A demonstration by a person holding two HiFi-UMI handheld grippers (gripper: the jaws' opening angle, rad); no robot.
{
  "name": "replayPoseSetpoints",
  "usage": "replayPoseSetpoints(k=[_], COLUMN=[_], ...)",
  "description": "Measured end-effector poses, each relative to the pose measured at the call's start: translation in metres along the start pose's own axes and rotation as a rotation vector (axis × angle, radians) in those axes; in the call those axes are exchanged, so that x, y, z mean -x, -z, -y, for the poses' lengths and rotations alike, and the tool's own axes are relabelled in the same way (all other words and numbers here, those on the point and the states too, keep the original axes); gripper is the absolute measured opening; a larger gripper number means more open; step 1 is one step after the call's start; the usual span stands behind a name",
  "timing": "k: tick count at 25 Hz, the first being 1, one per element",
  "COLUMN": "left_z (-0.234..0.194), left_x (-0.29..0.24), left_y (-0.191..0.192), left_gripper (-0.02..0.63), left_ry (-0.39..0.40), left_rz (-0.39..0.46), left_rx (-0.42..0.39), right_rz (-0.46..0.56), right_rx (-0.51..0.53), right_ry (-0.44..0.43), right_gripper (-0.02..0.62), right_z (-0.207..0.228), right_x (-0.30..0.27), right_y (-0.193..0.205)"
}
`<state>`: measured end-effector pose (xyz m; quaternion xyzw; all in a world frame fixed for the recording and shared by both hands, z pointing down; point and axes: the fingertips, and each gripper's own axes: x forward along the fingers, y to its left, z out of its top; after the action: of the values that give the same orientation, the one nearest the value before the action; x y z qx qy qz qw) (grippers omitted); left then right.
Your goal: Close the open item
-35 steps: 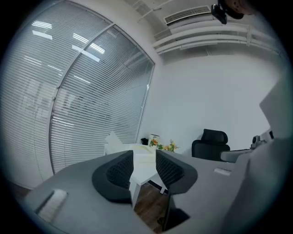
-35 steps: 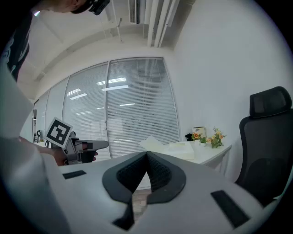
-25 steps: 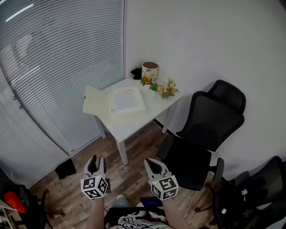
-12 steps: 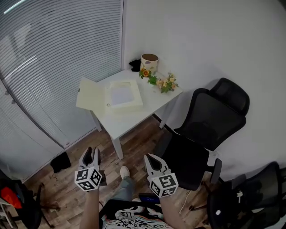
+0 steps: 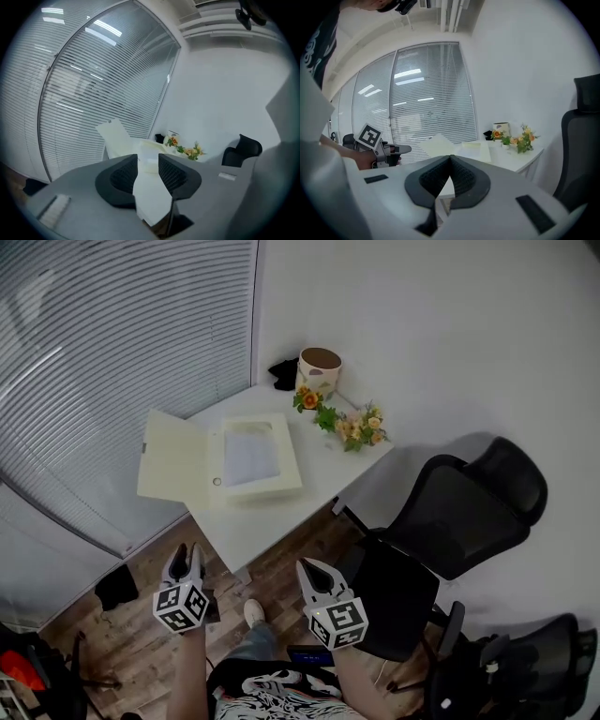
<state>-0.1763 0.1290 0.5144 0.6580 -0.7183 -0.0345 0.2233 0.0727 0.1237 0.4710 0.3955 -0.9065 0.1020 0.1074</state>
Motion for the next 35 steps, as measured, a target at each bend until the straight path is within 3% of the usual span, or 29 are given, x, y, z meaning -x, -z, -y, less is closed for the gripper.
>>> replayPoseSetpoints(k=[11, 17, 22, 29, 35], left_z=[-0.092, -0.127, -0.139, -0.142, -0.143], left_x=[-0.117, -0.148, -0.163, -0.172, -0.182], left_y=[0.005, 0.015, 0.017, 0.004, -0.004], left_gripper=[0.126, 0.127, 0.144, 0.126, 0.095], left_ry=[-0.137, -0.188, -0.198, -0.229, -0.259], left_rz=[-0.104, -0.139, -0.135, -0.068, -0.046], left_rx=[0.096, 0.186, 0.233, 0.272, 0.251], right_rz=[-0.112, -0.157, -0.177, -0.236, -0.293], right_rx=[0.042, 0.056, 0.068, 0.085, 0.078], right_ry=[-0.037, 0.009, 0.052, 0.080, 0.085], right_gripper=[0.002, 0.002, 0.002, 0.002, 0.002], right_z=[0.045, 0.079, 0.107, 0.138, 0.158], right_x=[-0.139, -0.172, -0.187, -0.200, -0.210], right_y=[-0.005, -0.001, -0.001, 0.016, 0.045])
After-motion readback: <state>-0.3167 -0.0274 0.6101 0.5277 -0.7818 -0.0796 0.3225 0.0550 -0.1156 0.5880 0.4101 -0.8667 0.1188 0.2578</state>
